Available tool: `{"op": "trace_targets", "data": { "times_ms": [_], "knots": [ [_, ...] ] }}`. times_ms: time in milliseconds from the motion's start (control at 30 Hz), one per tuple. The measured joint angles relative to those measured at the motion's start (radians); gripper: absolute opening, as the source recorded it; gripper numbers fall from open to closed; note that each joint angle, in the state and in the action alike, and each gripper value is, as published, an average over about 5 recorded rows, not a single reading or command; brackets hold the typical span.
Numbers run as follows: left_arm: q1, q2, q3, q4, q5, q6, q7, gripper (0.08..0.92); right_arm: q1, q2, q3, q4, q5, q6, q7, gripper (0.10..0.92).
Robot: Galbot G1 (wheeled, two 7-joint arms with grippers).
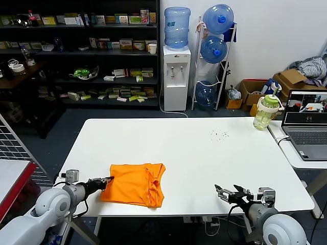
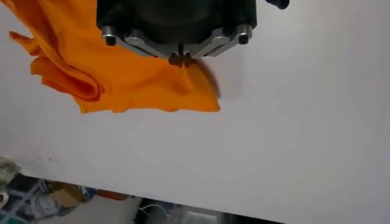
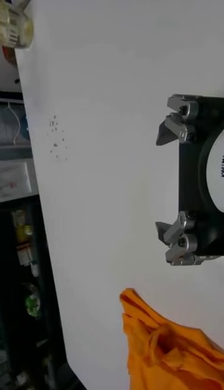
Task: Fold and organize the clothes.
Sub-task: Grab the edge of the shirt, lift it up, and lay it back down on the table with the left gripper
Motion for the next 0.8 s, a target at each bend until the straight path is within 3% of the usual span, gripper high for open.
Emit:
{"op": "trace_targets", "data": {
  "times_ms": [400, 800],
  "knots": [
    [0.077, 0.042, -0.115, -0.179, -0.013, 0.05, -0.204, 0.098, 0.021, -0.002, -0.001, 0.002, -0.032, 0.017, -0.02, 0.823],
    [0.1, 0.198, -0.211, -0.117, -0.033, 0.069, -0.266, 0.098, 0.018, -0.012, 0.014, -0.011, -0.084, 0.054, -0.062, 0.823]
  ]
}}
